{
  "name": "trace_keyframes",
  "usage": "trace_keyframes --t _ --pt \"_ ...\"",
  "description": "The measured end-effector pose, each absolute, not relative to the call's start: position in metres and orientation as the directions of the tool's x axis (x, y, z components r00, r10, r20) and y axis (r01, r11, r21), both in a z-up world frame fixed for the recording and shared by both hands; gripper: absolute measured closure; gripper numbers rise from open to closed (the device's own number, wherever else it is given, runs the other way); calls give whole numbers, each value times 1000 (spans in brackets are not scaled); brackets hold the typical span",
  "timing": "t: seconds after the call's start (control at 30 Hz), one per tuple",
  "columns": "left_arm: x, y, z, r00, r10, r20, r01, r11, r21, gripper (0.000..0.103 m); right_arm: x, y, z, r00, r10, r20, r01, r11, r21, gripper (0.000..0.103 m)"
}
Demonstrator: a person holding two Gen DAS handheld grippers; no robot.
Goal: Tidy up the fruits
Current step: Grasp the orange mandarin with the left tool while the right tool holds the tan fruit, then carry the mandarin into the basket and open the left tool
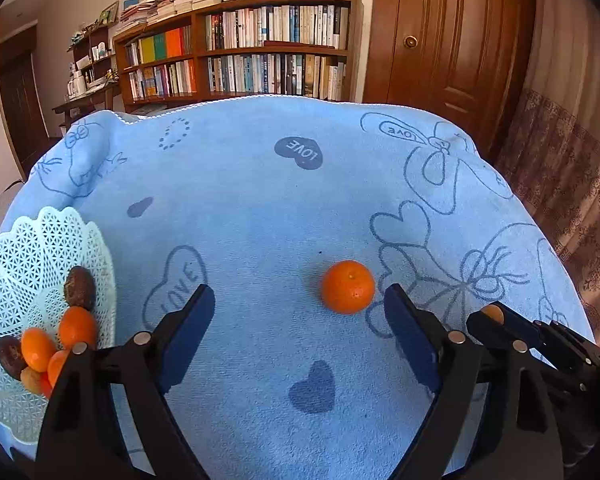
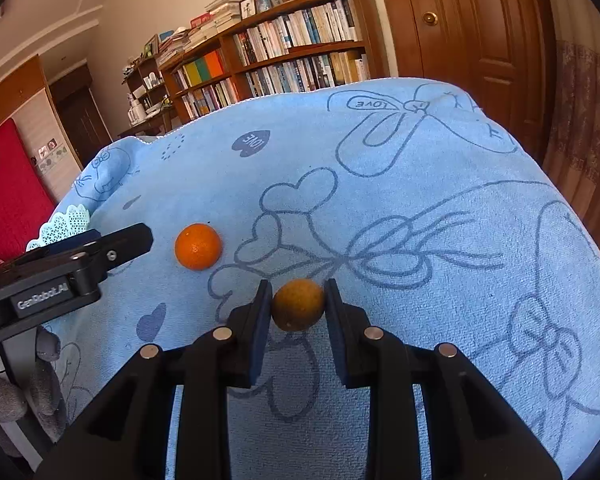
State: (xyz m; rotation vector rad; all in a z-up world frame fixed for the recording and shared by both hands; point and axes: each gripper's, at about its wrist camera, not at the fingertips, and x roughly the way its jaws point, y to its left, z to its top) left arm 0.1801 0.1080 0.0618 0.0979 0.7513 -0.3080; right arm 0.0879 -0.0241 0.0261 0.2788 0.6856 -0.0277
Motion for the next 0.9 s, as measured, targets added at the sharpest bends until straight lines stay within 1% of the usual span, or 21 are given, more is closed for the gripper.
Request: trace_keyframes --t 0.07,0.13,0.27,0.37,0.53,0.6,0.63,0.73,0.9 --pt "188 100 57 667 -256 -699 325 945 -35 24 88 -24 25 774 66 -630 118 962 246 76" --pt "195 97 51 646 -277 -712 337 939 -60 28 89 -25 25 770 65 -634 124 961 249 76" --pt "206 94 38 610 -302 -733 341 935 -102 42 91 -28 21 759 67 -648 136 957 257 76" --pt "209 92 32 597 -327 -732 353 927 -126 44 92 -28 21 756 66 -651 135 957 255 76" --pt "210 80 27 592 -326 -737 378 920 -103 44 92 -28 20 755 66 -653 136 957 255 76" --pt "211 76 24 591 -317 -742 383 920 -88 45 92 -28 20 754 66 -654 138 957 256 76" --pt "212 75 23 587 -316 -745 385 919 -86 48 92 -28 20 754 67 -654 137 957 256 76" --pt "213 75 20 573 -320 -755 389 917 -93 63 92 -28 21 755 68 -652 135 957 256 76" --pt "209 80 24 583 -311 -751 380 921 -86 63 91 -28 21 757 70 -650 134 957 258 76"
